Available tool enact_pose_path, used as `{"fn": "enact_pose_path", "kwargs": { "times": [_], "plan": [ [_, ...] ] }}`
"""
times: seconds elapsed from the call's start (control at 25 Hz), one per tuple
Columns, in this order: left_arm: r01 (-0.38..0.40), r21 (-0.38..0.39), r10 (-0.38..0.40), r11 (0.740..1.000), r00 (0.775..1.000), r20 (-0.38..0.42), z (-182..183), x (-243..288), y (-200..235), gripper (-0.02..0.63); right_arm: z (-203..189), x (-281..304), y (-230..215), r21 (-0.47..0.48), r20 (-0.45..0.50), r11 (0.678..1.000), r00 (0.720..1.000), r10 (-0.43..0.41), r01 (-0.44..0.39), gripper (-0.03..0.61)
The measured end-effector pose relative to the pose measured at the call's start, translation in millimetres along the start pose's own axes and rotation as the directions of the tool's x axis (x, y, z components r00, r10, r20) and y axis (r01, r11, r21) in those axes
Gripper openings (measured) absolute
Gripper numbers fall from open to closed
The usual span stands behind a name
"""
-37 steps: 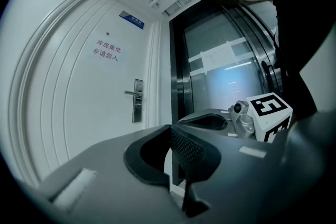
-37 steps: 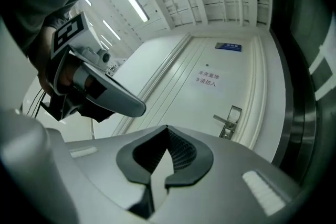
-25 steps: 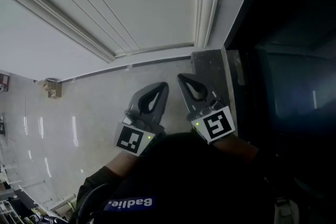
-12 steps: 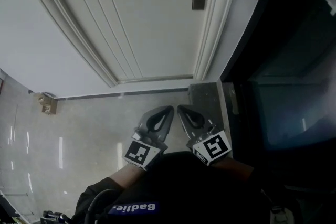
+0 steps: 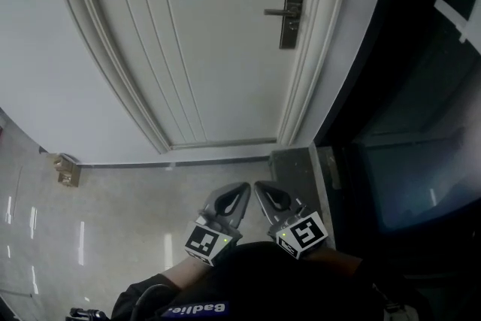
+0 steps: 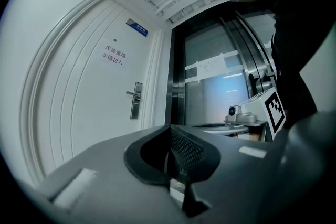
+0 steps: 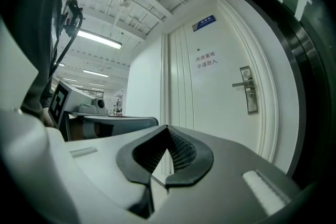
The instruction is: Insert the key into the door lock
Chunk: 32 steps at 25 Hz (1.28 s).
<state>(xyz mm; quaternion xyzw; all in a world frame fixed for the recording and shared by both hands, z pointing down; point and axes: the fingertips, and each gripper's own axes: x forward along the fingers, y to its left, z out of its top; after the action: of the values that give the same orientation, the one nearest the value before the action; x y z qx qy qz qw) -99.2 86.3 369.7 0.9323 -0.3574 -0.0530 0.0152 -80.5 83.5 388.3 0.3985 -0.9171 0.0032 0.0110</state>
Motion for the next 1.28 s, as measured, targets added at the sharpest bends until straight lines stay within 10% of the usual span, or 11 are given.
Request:
{"fn": "enact_pose_path", "kwargs": {
  "times": [1.28],
  "plan": [
    [0.011,0.018,-0.011,1.0,1.0,-0.005,-10,2,-3,0.015,-6,-1,3,-0.016,-0.002,1.0,1.0,0.021,-0.021,0.002]
  ]
}}
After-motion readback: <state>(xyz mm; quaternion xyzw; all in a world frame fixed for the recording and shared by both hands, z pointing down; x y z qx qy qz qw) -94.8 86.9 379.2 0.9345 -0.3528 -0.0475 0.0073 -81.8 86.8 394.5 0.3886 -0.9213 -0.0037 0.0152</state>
